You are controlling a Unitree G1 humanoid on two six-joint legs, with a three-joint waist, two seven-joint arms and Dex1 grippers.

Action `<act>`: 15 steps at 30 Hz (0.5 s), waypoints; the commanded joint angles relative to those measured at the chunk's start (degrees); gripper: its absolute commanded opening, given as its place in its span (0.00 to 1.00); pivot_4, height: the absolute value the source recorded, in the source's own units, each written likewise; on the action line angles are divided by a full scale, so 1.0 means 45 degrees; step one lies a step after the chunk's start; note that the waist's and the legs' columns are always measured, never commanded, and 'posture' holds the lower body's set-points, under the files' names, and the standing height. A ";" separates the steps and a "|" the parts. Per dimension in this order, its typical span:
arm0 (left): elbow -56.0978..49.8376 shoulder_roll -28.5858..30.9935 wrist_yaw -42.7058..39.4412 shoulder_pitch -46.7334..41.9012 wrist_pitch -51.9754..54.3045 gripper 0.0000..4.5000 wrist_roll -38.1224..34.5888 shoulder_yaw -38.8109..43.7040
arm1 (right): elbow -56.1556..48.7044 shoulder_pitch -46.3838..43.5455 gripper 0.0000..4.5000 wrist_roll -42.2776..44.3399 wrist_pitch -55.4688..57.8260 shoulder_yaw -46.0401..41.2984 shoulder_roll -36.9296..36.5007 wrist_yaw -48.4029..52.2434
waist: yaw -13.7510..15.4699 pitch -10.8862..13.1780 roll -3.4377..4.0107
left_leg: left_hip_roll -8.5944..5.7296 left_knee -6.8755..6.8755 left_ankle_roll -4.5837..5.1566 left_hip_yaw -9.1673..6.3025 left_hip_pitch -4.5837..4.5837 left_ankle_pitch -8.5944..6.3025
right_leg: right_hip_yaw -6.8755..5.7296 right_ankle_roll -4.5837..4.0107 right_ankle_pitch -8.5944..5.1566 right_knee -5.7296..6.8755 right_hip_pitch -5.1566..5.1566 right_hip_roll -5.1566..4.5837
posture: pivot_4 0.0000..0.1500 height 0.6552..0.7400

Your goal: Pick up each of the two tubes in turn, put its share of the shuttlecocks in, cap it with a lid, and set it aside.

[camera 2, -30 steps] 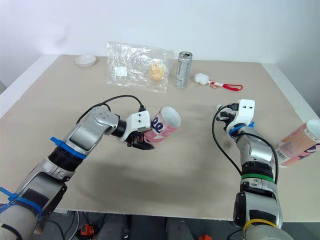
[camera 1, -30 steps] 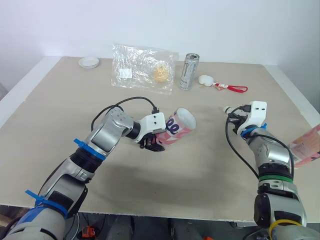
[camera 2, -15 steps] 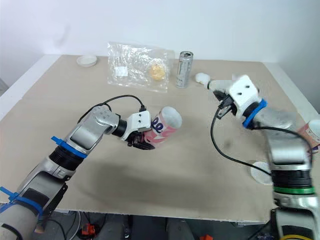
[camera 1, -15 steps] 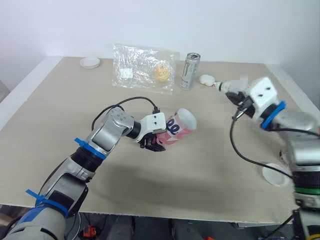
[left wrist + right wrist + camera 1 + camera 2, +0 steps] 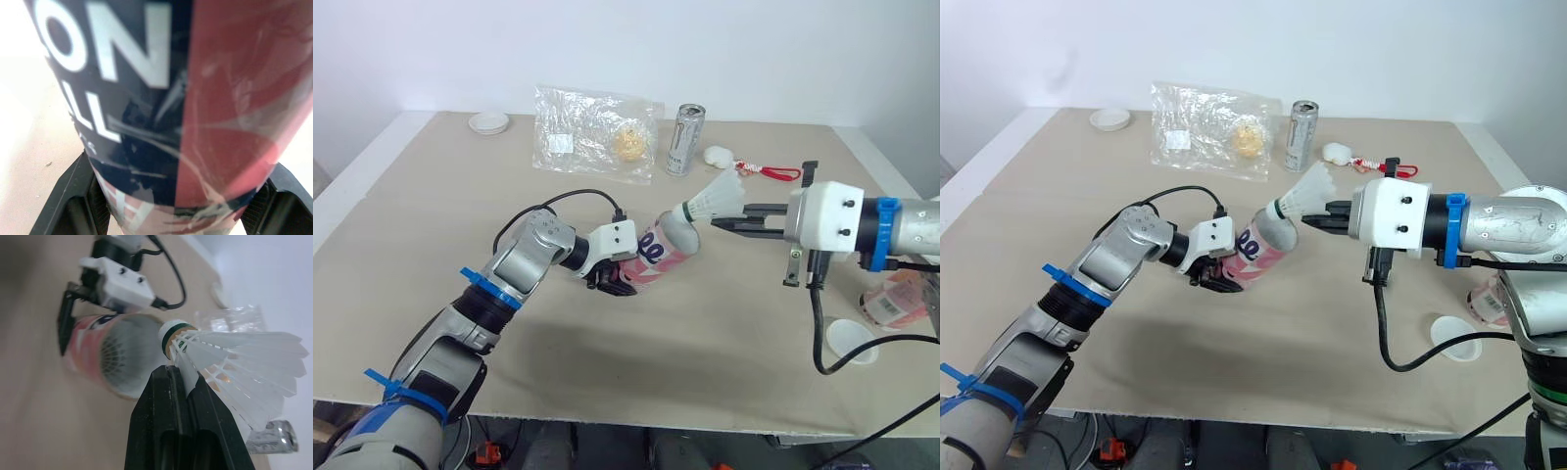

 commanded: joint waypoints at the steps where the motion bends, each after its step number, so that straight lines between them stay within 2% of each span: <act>1: -0.0013 -0.0056 0.0037 -0.0039 -0.0002 0.64 0.0151 -0.0217 | 0.0074 0.0198 0.01 -0.0439 -0.0708 0.0206 -0.0032 0.0237 | 0.0006 0.0000 -0.0003 | -0.0001 -0.0001 0.0000 0.0000 0.0000 0.0000 | 0.0000 -0.0002 -0.0002 0.0000 0.0001 0.0000 | 1.00 1.00; 10: -0.0346 0.0076 0.0081 0.0104 0.0195 0.64 0.0148 -0.0188 | 0.0663 -0.0282 0.01 -0.0563 -0.0937 0.1046 0.0683 0.0337 | -0.0001 0.0000 -0.0002 | 0.0005 0.0000 0.0000 0.0004 0.0000 0.0000 | -0.0003 -0.0003 0.0002 0.0001 -0.0005 0.0004 | 1.00 1.00; 11: -0.0385 0.0087 0.0083 0.0121 0.0217 0.64 0.0146 -0.0190 | 0.0706 -0.0385 0.16 -0.0447 -0.0851 0.1041 0.0749 0.0363 | 0.0001 0.0000 -0.0002 | 0.0005 -0.0001 0.0000 0.0003 0.0000 0.0000 | -0.0002 -0.0003 0.0002 0.0001 -0.0005 0.0004 | 1.00 1.00; 12: -0.0441 0.0105 0.0085 0.0148 0.0252 0.64 0.0143 -0.0189 | 0.0787 -0.0531 0.22 -0.0471 -0.0876 0.1052 0.0782 0.0382 | -0.0002 0.0000 -0.0002 | 0.0005 -0.0002 0.0000 0.0002 0.0000 0.0000 | -0.0002 -0.0003 0.0002 0.0001 -0.0006 0.0004 | 1.00 1.00; 13: -0.0484 0.0127 0.0086 0.0172 0.0279 0.64 0.0140 -0.0185 | 0.0819 -0.0634 0.34 -0.0413 -0.0815 0.1019 0.0777 0.0450 | -0.0001 0.0000 -0.0002 | 0.0007 -0.0003 0.0000 0.0002 0.0000 0.0000 | -0.0003 -0.0003 0.0002 0.0001 -0.0006 0.0006 | 1.00 1.00; 14: -0.0500 0.0154 0.0090 0.0199 0.0276 0.64 0.0145 -0.0180 | 0.0852 -0.0710 0.42 -0.0342 -0.0778 0.0922 0.0763 0.0493 | -0.0001 0.0000 -0.0001 | 0.0007 -0.0004 0.0000 0.0001 0.0000 0.0000 | -0.0002 -0.0003 0.0002 0.0001 -0.0007 0.0006 | 1.00 1.00; 15: -0.0502 0.0173 0.0096 0.0216 0.0265 0.64 0.0148 -0.0176 | 0.0858 -0.0736 0.55 -0.0231 -0.0667 0.0811 0.0719 0.0550 | -0.0001 0.0000 -0.0002 | 0.0007 -0.0004 0.0000 0.0002 0.0000 0.0000 | -0.0003 -0.0003 0.0002 0.0001 -0.0007 0.0006 | 1.00 1.00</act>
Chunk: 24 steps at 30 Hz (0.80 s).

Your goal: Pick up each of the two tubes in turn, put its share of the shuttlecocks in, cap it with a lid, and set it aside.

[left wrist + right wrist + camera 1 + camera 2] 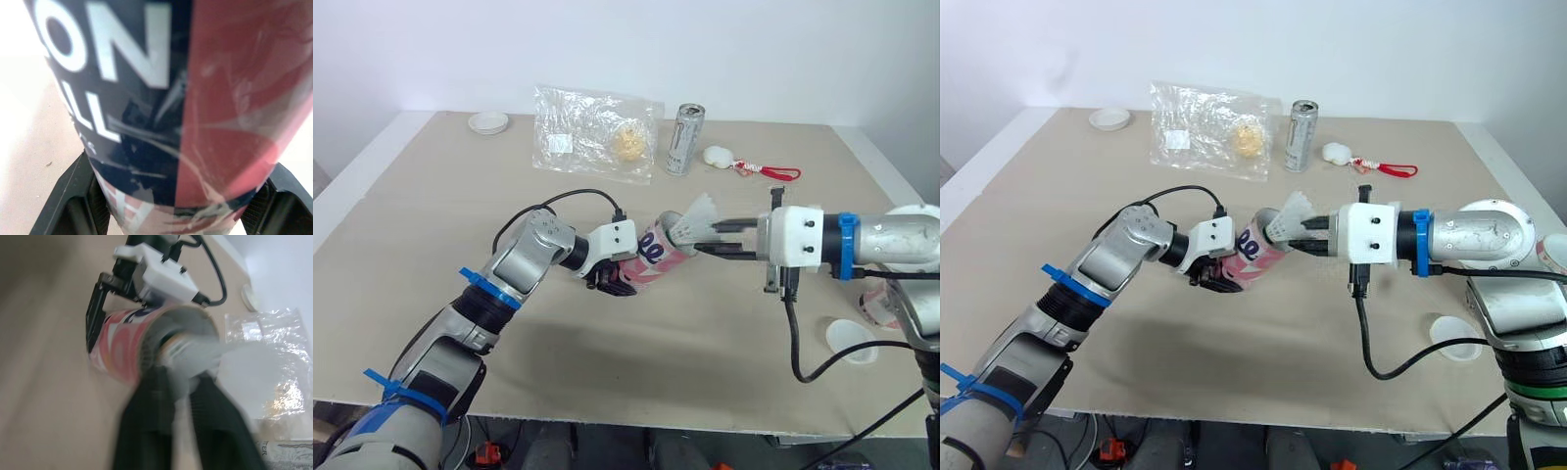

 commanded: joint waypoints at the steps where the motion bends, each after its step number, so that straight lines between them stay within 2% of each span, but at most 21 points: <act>1: -0.0271 0.0109 0.0054 0.0177 0.0116 0.64 0.0121 -0.0163 | -0.0052 -0.0368 0.63 0.0530 0.0231 -0.0542 -0.0136 0.0169 | 0.0001 0.0000 -0.0001 | 0.0000 0.0000 0.0000 0.0001 0.0000 0.0000 | 0.0000 0.0000 0.0000 0.0000 0.0000 0.0000 | 1.00 1.00; 4: -0.0361 0.0130 0.0073 0.0220 0.0151 0.64 0.0116 -0.0172 | -0.0273 -0.0271 0.99 0.1316 0.1060 -0.1164 -0.0183 0.0013 | -0.0001 0.0001 -0.0001 | 0.0000 -0.0002 0.0000 0.0000 0.0000 0.0000 | 0.0000 0.0001 0.0000 0.0000 0.0000 0.0000 | 1.00 1.00; 10: -0.0260 0.0074 0.0069 0.0191 0.0012 0.64 0.0133 -0.0220 | -0.0279 -0.0298 0.99 0.3733 0.4822 -0.3029 -0.0609 -0.0978 | 0.0002 0.0001 -0.0001 | 0.0002 -0.0004 0.0000 -0.0003 -0.0003 0.0000 | 0.0000 0.0000 0.0002 0.0000 0.0000 -0.0001 | 1.00 1.00; 17: -0.0006 0.0028 -0.0021 0.0002 -0.0532 0.64 0.0377 -0.0403 | -0.0141 -0.0310 0.99 0.4249 0.6174 -0.2763 -0.0405 -0.1533 | -0.0002 0.0001 -0.0001 | 0.0009 -0.0002 0.0000 0.0000 0.0000 0.0000 | -0.0001 -0.0012 0.0004 0.0000 -0.0002 0.0003 | 1.00 1.00; 19: 0.0120 0.0039 -0.0046 -0.0088 -0.0801 0.64 0.0523 -0.0490 | -0.0135 -0.0575 0.87 0.3964 0.6028 -0.2151 -0.0195 -0.1567 | -0.0006 0.0001 -0.0001 | 0.0008 -0.0001 0.0001 0.0003 0.0000 0.0000 | -0.0001 -0.0011 0.0004 0.0000 -0.0002 0.0002 | 1.00 1.00; 22: 0.0240 0.0004 -0.0100 -0.0243 -0.1028 0.64 0.0652 -0.0554 | -0.0279 -0.1001 0.63 0.3244 0.5787 -0.1075 -0.0142 -0.1442 | -0.0001 0.0000 0.0001 | 0.0008 -0.0001 0.0000 0.0003 0.0000 0.0000 | -0.0002 -0.0011 0.0005 0.0000 -0.0006 0.0004 | 1.00 1.00; 23: 0.0257 -0.0039 -0.0131 -0.0299 -0.1025 0.64 0.0653 -0.0540 | -0.0388 -0.1135 0.47 0.3075 0.5780 -0.0739 -0.0150 -0.1359 | 0.0000 0.0000 0.0000 | 0.0008 -0.0001 0.0000 0.0005 0.0000 0.0000 | -0.0002 -0.0011 0.0005 0.0000 -0.0007 0.0003 | 1.00 1.00; 24: 0.0268 -0.0092 -0.0158 -0.0361 -0.1009 0.64 0.0646 -0.0517 | -0.0477 -0.1366 0.37 0.2991 0.5901 -0.0412 -0.0073 -0.1347 | 0.0004 0.0000 0.0000 | 0.0008 -0.0001 0.0000 0.0006 -0.0001 0.0000 | -0.0001 -0.0011 0.0005 0.0000 -0.0009 0.0002 | 1.00 1.00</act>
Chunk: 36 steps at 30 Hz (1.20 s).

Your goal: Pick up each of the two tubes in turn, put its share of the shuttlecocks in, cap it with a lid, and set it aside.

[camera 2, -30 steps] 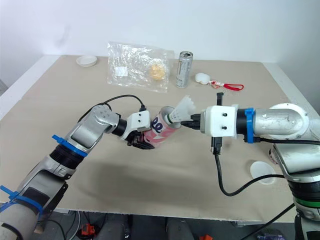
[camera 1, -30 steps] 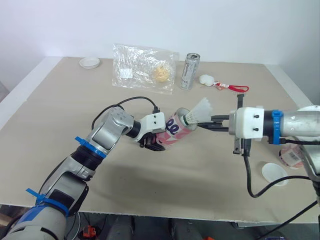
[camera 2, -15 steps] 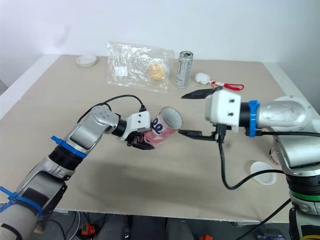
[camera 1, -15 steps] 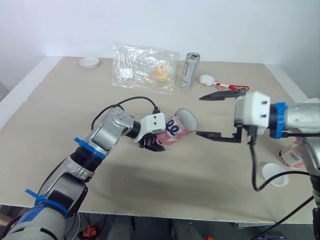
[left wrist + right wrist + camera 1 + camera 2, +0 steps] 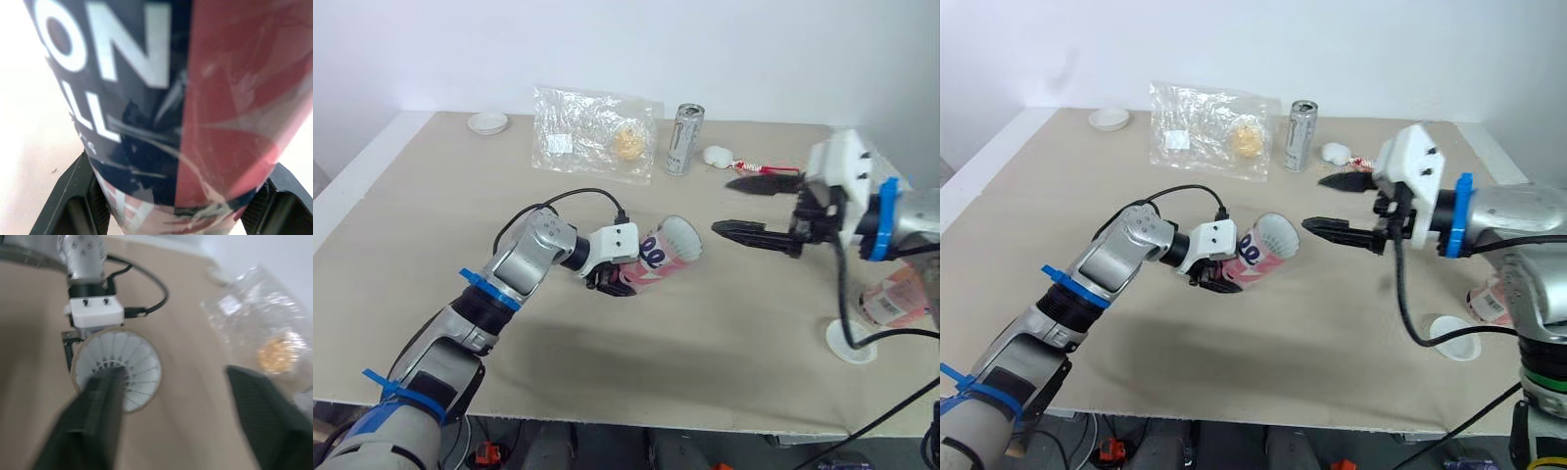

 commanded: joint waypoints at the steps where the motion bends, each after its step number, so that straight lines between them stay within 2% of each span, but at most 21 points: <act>1: 0.0121 -0.0170 0.0008 -0.0266 -0.0028 0.64 0.0213 -0.0271 | -0.0471 -0.0844 0.25 -0.0461 -0.0063 0.0742 0.0052 0.0143 | -0.0001 0.0000 0.0000 | 0.0000 0.0000 0.0000 0.0000 0.0000 0.0000 | 0.0000 0.0000 -0.0001 0.0000 0.0001 -0.0001 | 1.00 1.00; 2: 0.0157 -0.0196 -0.0005 -0.0303 -0.0032 0.64 0.0218 -0.0260 | -0.0451 -0.1014 0.21 -0.0527 -0.0029 0.0925 0.0109 0.0172 | 0.0002 0.0000 0.0000 | -0.0001 0.0000 0.0000 0.0002 -0.0001 0.0000 | 0.0000 0.0000 -0.0001 -0.0001 -0.0001 -0.0002 | 1.00 1.00; 3: 0.0180 -0.0219 -0.0018 -0.0334 -0.0032 0.64 0.0220 -0.0257 | -0.0372 -0.1209 0.07 -0.0820 -0.0190 0.1271 0.0067 0.0372 | 0.0016 0.0001 -0.0001 | -0.0001 -0.0001 0.0000 0.0002 -0.0003 0.0000 | 0.0001 0.0000 -0.0001 0.0000 -0.0005 -0.0002 | 1.00 1.00; 4: 0.0210 -0.0240 -0.0031 -0.0355 -0.0049 0.64 0.0226 -0.0254 | -0.0281 -0.1364 0.02 -0.1063 -0.0329 0.1584 0.0007 0.0603 | 0.0016 0.0000 0.0000 | -0.0001 -0.0001 0.0000 -0.0003 -0.0007 0.0000 | -0.0001 0.0000 -0.0002 0.0000 -0.0004 0.0000 | 1.00 1.00; 12: 0.0241 -0.0377 -0.0184 -0.0442 -0.0008 0.64 0.0103 -0.0194 | 0.0461 -0.2456 0.02 -0.2954 -0.0945 0.4145 -0.0002 0.2501 | 0.0009 0.0001 0.0000 | 0.0000 -0.0007 -0.0001 0.0001 -0.0012 -0.0001 | -0.0002 0.0003 -0.0006 0.0000 -0.0020 0.0001 | 1.00 1.00; 22: 0.0076 -0.0475 -0.0254 -0.0422 0.0111 0.64 0.0024 -0.0191 | 0.2855 -0.4478 0.02 -0.5158 -0.2245 0.6247 0.1629 0.3886 | -0.0008 0.0000 0.0001 | 0.0004 -0.0004 -0.0002 0.0001 -0.0016 -0.0001 | -0.0006 0.0026 0.0012 0.0002 -0.0025 0.0004 | 1.00 1.00; 36: -0.0234 -0.0629 -0.0176 -0.0247 0.0306 0.64 -0.0010 -0.0199 | 0.5243 -0.5511 0.02 -0.6826 -0.3116 0.7683 0.3577 0.6089 | -0.0049 -0.0006 0.0002 | 0.0023 -0.0006 -0.0004 -0.0005 0.0014 -0.0002 | -0.0014 0.0032 0.0032 0.0028 -0.0014 0.0027 | 1.00 1.00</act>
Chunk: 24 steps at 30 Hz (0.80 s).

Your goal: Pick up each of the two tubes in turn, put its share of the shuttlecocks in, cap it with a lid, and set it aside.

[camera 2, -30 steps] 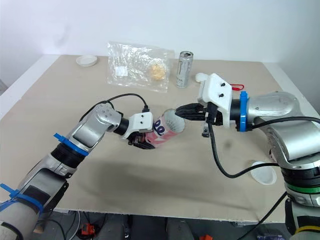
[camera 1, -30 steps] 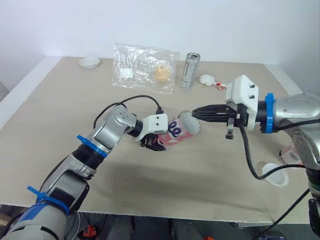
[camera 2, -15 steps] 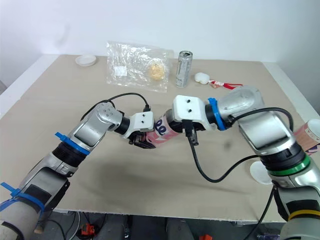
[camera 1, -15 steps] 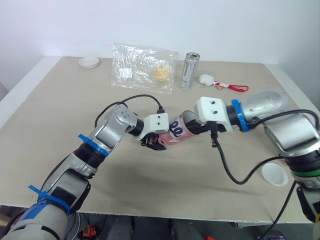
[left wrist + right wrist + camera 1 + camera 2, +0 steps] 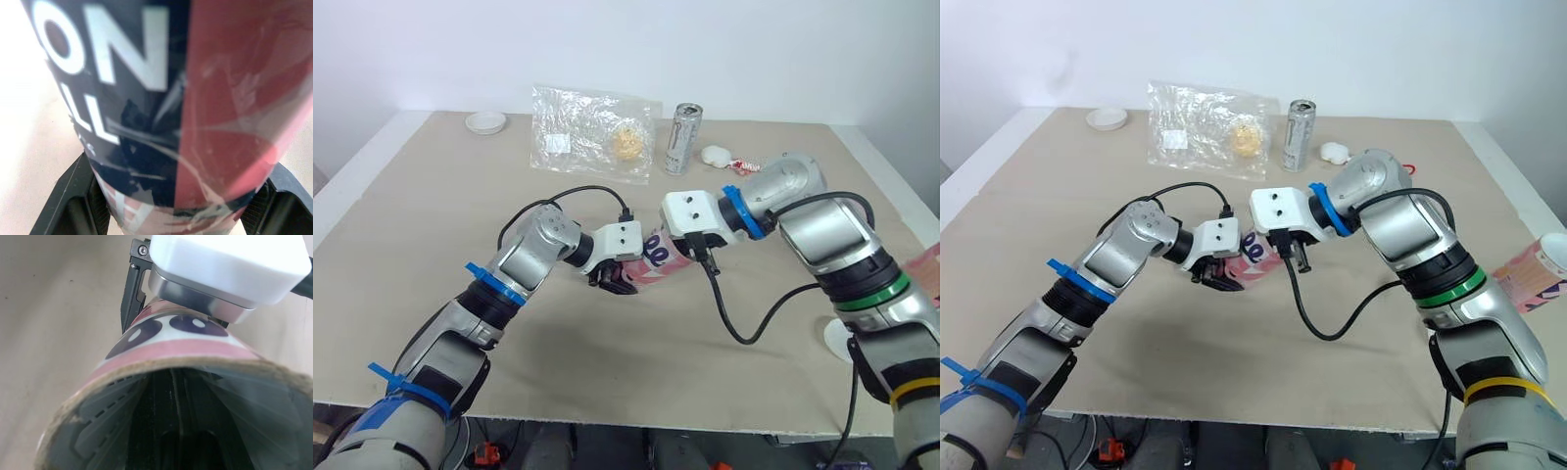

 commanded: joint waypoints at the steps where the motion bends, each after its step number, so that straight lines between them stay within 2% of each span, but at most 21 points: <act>1: -0.0524 -0.0294 0.0020 0.0036 -0.0024 0.64 -0.0102 -0.0183 | 0.0335 0.0071 0.02 -0.0407 -0.0274 0.0749 0.0479 0.0642 | -0.0002 -0.0003 0.0001 | 0.0002 0.0000 0.0000 0.0000 0.0009 0.0000 | 0.0000 -0.0002 0.0001 0.0001 0.0009 0.0001 | 1.00 1.00; 15: -0.0750 -0.0410 0.0203 0.0184 0.0167 0.64 -0.0176 -0.0110 | 0.1252 0.0058 0.02 -0.1046 -0.0952 0.0694 0.1204 0.1239 | -0.0025 -0.0049 0.0001 | 0.0013 -0.0001 0.0000 0.0003 0.0051 0.0000 | -0.0002 -0.0028 -0.0005 0.0003 0.0037 0.0009 | 1.00 1.00; 24: -0.0474 -0.0260 0.0236 0.0164 -0.0005 0.64 -0.0170 0.0067 | 0.1197 -0.0662 0.02 -0.0260 -0.0100 -0.0753 0.0742 0.1586 | -0.0019 -0.0048 0.0001 | 0.0016 0.0000 -0.0001 0.0003 0.0043 0.0001 | -0.0002 -0.0041 0.0000 0.0003 0.0031 0.0011 | 1.00 1.00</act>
